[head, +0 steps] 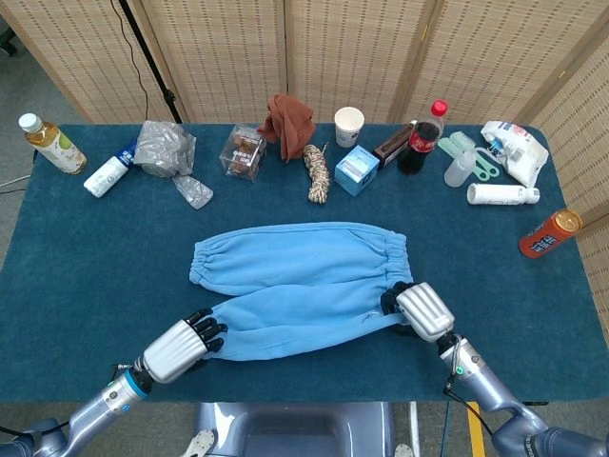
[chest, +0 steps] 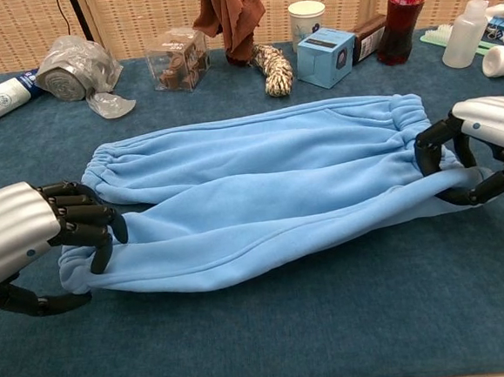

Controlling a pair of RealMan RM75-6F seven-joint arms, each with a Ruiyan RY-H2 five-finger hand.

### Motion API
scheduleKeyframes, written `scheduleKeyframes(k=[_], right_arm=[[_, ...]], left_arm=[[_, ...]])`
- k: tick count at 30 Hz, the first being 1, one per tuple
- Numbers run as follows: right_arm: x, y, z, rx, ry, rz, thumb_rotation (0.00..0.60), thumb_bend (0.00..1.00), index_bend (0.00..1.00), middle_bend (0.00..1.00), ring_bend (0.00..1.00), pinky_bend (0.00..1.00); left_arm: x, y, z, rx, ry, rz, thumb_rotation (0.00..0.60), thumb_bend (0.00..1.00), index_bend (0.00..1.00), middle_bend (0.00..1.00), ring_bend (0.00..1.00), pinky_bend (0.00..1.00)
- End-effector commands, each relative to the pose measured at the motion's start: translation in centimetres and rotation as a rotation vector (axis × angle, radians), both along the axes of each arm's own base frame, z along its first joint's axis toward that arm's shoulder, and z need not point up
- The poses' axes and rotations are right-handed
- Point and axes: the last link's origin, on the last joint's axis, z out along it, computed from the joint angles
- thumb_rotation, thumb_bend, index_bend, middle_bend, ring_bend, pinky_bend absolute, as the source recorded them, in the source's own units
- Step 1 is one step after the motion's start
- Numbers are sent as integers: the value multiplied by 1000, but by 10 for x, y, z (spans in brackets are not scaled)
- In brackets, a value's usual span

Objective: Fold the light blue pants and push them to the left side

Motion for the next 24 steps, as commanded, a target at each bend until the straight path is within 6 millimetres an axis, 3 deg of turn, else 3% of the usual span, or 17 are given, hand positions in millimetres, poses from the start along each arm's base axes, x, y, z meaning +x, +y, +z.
scheduleKeyframes(k=[1,13,24], right_arm=[[-1,0,-1,4,0,-4,600,522,624,589,455,601],[-4,-2,1,6,1,-16,600,524,625,590,455,601],[11,-19,13,32,-43,-30,600,532,627,592,455,601]], left_arm=[[0,4,1,19,-14,20,600,293,671,443,422,313],[5,23,3,56,-51,82,600,440,733,499,522,475],[20,46,31,101,-68,133,600,446,757,518,546,484]])
